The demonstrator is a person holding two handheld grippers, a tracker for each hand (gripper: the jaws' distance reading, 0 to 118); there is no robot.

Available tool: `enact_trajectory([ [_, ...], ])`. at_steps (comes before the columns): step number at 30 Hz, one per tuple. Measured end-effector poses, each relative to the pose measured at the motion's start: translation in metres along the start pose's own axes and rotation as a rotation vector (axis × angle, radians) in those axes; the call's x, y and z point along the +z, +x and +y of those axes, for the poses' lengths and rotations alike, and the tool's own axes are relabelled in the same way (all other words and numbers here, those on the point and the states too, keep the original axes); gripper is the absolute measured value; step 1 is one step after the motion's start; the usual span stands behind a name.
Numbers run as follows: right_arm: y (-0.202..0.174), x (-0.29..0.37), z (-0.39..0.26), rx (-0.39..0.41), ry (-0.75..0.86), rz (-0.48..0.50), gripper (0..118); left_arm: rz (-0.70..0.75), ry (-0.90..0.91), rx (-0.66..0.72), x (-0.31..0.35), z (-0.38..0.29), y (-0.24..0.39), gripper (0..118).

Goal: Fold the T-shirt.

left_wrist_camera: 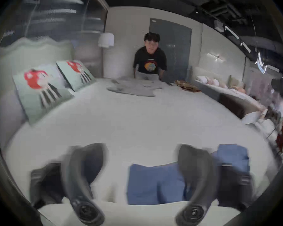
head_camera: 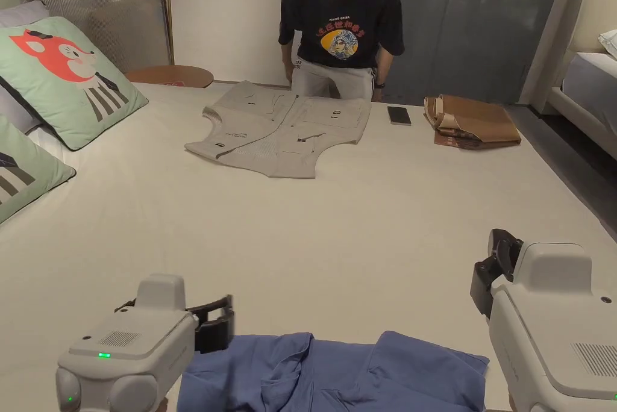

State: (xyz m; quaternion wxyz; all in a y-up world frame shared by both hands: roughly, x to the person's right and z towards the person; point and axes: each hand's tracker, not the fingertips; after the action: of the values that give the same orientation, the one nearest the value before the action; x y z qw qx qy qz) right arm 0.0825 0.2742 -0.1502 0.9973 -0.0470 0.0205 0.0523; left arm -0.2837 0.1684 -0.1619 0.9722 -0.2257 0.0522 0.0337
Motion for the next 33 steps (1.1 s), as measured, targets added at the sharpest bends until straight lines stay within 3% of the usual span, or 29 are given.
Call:
enact_trajectory([
  [1, 0.000, -0.005, -0.002, -0.001, 0.000, 0.003, 0, 0.024, 0.001, -0.027, -0.001, -0.005, -0.002, 53],
  [2, -0.001, -0.006, -0.003, -0.002, 0.000, 0.006, 0, 0.033, -0.037, -0.071, -0.006, -0.009, -0.002, 3],
  [3, -0.002, -0.006, -0.003, -0.004, -0.001, 0.007, 0, 0.018, -0.071, -0.091, -0.010, -0.015, -0.003, 0],
  [14, 0.010, -0.005, -0.007, -0.002, -0.020, -0.004, 0, -0.129, -0.293, -0.078, -0.033, -0.073, 0.057, 0],
  [29, 0.042, 0.005, -0.008, -0.005, -0.033, -0.090, 0, -0.303, -0.318, -0.038, -0.025, -0.084, 0.127, 0],
  [33, 0.039, 0.005, -0.007, -0.006, -0.032, -0.078, 0, -0.546, -0.271, 0.184, -0.017, -0.064, 0.098, 0],
])
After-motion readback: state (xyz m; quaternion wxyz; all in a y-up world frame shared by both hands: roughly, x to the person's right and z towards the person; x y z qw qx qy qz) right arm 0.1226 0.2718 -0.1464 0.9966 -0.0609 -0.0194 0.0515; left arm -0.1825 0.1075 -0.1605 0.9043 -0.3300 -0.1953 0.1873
